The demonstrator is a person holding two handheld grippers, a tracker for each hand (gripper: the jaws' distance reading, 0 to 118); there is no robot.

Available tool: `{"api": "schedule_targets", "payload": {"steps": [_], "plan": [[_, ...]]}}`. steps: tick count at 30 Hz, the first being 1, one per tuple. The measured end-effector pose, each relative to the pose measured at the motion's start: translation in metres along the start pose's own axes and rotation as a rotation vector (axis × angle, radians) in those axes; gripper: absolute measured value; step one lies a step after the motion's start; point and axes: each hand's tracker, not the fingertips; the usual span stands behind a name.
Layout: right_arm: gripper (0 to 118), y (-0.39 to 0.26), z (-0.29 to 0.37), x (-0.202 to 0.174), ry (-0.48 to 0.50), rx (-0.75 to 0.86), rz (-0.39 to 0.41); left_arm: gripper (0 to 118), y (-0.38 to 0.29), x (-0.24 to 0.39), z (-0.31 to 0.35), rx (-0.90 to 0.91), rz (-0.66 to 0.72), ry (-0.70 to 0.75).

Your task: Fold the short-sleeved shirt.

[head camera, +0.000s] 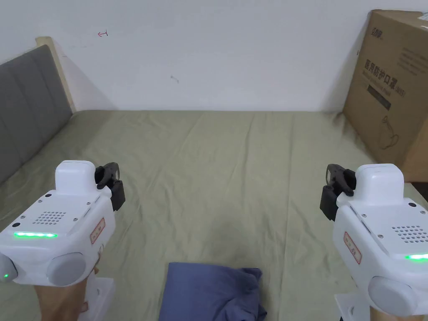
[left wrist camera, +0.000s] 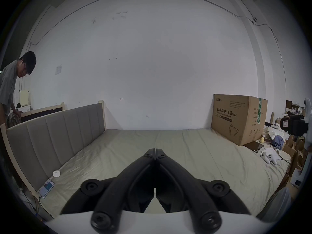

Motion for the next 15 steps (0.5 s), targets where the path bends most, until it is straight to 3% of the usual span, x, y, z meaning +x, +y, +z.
{"api": "schedule_targets", "payload": {"steps": [15], "plan": [[0,-0.006,-0.0048,0.0004,0.002,-0.012,-0.006,0,-0.0034,0.01,-0.0035,-0.008,0.022,-0.03]]}}
